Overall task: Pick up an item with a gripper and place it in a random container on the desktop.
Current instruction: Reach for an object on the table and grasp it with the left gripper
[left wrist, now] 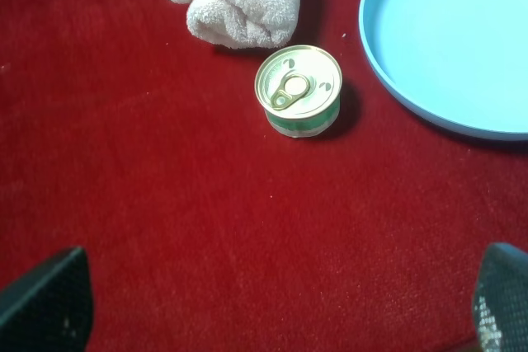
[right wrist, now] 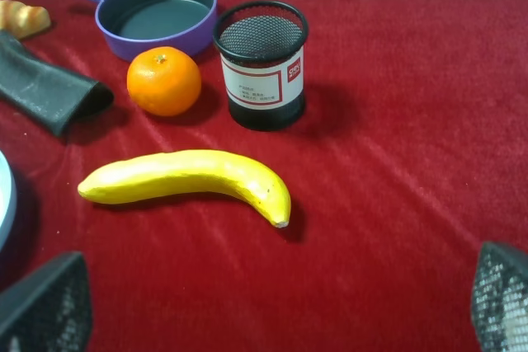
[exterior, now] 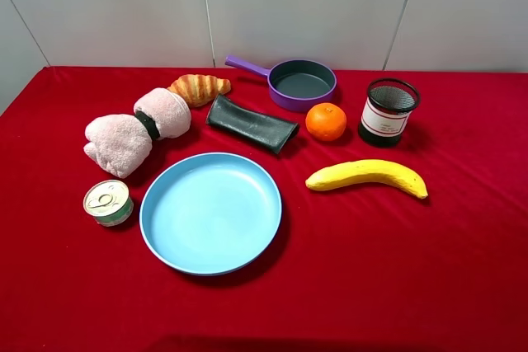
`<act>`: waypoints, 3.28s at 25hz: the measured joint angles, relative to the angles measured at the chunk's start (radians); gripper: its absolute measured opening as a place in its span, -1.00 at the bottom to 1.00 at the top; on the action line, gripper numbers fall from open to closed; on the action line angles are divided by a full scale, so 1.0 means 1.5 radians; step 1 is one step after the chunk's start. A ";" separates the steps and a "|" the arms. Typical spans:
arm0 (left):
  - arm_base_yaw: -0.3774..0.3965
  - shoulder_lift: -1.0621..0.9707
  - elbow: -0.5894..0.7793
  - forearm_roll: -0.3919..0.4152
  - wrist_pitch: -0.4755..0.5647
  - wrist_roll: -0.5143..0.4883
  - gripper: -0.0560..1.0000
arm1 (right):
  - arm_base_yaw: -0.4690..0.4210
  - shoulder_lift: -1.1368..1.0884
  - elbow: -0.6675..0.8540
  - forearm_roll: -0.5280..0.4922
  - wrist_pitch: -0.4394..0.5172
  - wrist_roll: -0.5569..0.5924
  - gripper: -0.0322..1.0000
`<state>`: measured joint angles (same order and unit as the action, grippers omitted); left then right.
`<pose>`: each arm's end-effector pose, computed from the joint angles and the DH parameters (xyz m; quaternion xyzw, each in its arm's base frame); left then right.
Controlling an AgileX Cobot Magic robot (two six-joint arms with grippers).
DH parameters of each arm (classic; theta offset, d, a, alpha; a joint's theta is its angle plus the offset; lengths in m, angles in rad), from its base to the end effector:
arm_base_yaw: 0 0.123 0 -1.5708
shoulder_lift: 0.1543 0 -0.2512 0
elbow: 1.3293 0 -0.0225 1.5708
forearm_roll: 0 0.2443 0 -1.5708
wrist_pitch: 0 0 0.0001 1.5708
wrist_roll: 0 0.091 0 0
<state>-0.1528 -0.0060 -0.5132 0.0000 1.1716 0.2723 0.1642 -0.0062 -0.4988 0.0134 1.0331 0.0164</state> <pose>0.0161 -0.0025 0.2690 0.1848 0.8565 0.0288 0.4810 0.0234 0.0049 0.2762 -0.0625 0.8423 0.0549 0.5326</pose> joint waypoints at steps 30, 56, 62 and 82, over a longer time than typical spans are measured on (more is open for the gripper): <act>0.000 0.162 -0.008 0.000 -0.031 0.012 0.82 | 0.000 0.000 0.000 0.000 0.000 0.000 0.40; 0.000 0.634 -0.076 0.000 -0.412 0.025 0.82 | 0.000 0.000 0.000 0.000 0.000 0.000 0.40; 0.000 0.748 -0.137 0.000 -0.460 0.025 0.82 | 0.000 0.000 0.000 0.000 0.000 0.000 0.40; -0.027 1.035 -0.233 0.000 -0.619 0.025 0.82 | 0.000 0.000 0.000 0.000 0.000 0.000 0.40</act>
<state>-0.1929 1.5463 -0.8629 0.0000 0.2424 0.3100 0.1642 -0.0062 -0.4988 0.0134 1.0331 0.0164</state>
